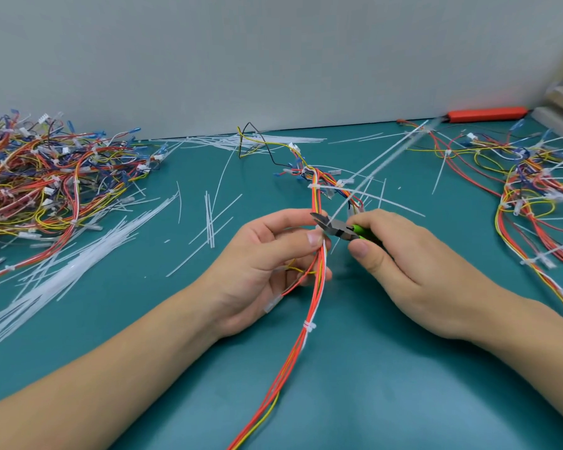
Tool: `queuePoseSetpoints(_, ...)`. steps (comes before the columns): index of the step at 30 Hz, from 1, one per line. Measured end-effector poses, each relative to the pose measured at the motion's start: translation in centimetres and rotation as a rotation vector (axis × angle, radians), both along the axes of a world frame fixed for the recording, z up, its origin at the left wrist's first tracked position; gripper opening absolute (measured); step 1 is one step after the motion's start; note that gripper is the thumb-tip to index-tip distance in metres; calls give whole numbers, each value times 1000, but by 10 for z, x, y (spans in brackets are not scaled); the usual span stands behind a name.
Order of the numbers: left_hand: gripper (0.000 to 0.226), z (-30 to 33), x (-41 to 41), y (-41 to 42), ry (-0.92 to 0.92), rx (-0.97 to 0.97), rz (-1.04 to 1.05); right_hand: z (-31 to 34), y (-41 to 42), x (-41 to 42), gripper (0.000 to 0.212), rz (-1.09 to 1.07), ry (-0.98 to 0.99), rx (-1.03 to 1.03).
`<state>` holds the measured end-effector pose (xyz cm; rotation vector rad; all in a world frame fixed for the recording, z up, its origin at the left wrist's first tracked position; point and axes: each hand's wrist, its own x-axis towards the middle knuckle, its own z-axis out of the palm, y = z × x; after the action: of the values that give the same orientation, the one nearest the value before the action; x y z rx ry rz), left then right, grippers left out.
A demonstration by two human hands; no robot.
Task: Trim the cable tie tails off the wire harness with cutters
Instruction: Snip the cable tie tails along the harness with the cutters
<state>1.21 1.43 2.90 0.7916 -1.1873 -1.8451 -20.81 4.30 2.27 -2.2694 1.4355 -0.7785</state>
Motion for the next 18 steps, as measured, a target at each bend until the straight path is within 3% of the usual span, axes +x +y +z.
queuePoseSetpoints(5,32,2,0,1,-4,26,6,2,-2,2,47,-30,45,-39)
queuePoseSetpoints(9,19,6,0,4,-21,42,5,8,-1,1,43,-23,1,-31)
queuePoseSetpoints(18,10,13,-1,8,38,85,-80,22,0,-3,44,46,-155,173)
